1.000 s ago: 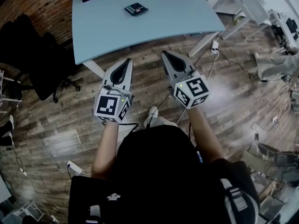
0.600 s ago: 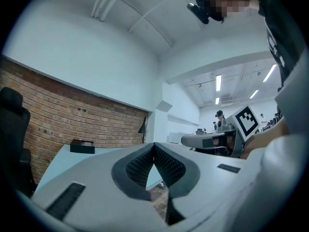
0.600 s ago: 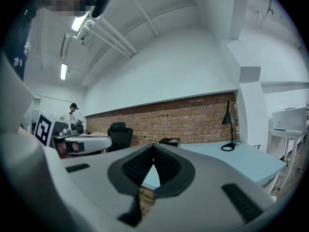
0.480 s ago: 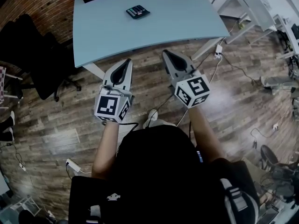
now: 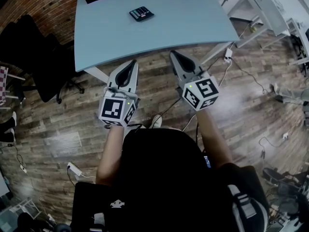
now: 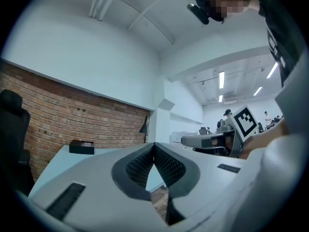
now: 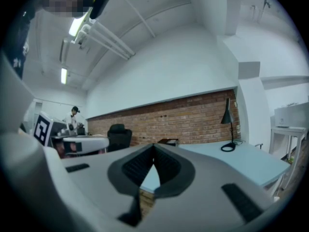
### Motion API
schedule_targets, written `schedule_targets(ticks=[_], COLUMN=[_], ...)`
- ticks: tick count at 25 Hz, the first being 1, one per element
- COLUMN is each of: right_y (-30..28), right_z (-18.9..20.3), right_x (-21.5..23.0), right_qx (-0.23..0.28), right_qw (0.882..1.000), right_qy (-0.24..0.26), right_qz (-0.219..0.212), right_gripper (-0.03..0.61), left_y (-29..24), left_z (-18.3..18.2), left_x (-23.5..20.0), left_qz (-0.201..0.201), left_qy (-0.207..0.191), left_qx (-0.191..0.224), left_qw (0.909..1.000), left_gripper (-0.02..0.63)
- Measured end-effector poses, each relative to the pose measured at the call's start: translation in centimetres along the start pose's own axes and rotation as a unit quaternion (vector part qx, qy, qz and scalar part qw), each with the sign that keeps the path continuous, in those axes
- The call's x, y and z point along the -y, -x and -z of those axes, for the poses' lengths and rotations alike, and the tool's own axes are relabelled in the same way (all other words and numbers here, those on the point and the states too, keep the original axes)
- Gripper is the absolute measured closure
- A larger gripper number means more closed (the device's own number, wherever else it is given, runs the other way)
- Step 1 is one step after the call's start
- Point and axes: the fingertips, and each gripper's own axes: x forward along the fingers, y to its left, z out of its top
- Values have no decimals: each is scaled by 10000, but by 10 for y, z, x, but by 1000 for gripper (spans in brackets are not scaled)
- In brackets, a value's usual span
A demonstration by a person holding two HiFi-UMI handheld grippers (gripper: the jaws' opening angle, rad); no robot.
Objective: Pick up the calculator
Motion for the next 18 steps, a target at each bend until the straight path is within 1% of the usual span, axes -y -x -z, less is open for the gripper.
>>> schedule_targets(ticks=[6, 12, 18], right_y=[0, -13, -30], right_z=[1, 4, 6], right_x=[21, 30, 42], right_qx=[7, 16, -20], right_qw=[9999, 9998, 9997], right_qy=[-106, -196, -225], right_qz=[12, 12, 64], right_gripper=[574, 574, 574], left_y=[-17, -32, -56], left_z=[1, 4, 9], left_x=[7, -2, -13], left_qz=[-29, -12, 102], left_qy=[-39, -97, -105], left_qx=[-74, -144, -215], left_qw=[10000, 9998, 9997], left_gripper=[611, 611, 611])
